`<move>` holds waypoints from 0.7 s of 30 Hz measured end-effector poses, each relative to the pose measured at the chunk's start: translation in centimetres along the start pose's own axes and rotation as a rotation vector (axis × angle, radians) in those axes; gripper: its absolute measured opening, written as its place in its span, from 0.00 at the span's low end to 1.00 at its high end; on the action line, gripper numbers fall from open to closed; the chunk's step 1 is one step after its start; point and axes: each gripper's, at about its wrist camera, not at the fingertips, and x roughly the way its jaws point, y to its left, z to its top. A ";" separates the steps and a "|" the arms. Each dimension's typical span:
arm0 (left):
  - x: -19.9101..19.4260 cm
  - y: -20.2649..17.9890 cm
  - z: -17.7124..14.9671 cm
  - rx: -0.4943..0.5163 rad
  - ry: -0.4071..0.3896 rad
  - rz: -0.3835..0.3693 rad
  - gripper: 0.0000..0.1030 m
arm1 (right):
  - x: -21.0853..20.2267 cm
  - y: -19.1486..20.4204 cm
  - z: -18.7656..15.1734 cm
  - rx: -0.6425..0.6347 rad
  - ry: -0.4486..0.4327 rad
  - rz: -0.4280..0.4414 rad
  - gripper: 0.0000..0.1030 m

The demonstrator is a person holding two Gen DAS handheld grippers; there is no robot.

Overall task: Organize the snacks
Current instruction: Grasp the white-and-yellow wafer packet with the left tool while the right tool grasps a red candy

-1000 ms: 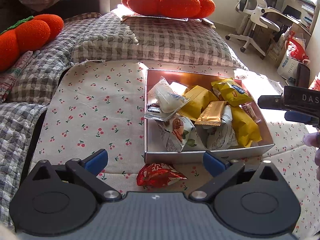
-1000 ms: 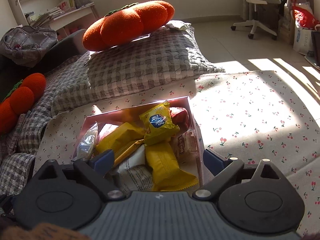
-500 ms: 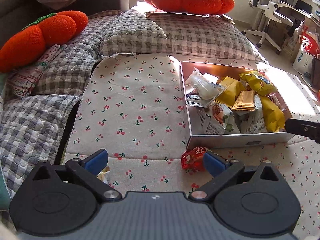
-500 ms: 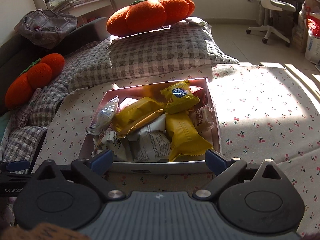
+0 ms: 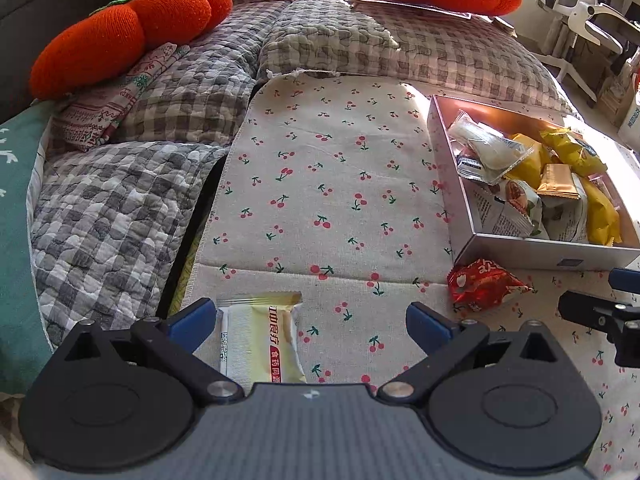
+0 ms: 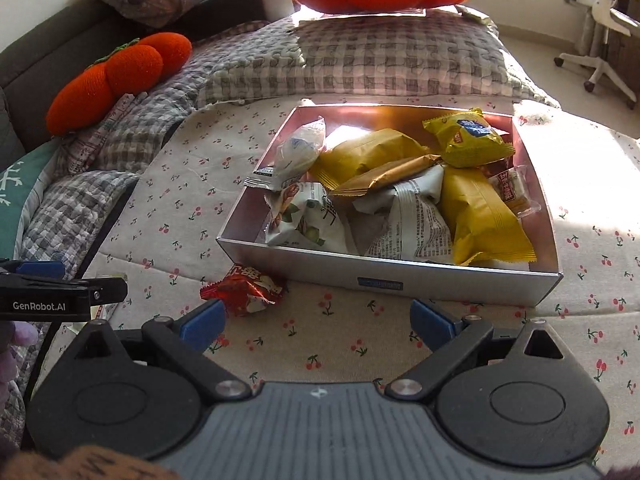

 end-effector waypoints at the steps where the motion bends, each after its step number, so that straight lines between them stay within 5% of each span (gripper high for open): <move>1: 0.1 0.3 -0.1 -0.005 0.003 0.003 1.00 | 0.4 0.4 0.0 -0.001 0.003 0.006 0.96; 14: 1.2 2.2 -0.9 -0.011 0.046 0.022 1.00 | 4.6 4.0 0.7 0.004 0.025 0.021 0.91; 21: 1.5 2.4 -1.1 0.008 0.062 0.021 1.00 | 6.5 5.0 0.8 -0.012 0.058 -0.011 0.71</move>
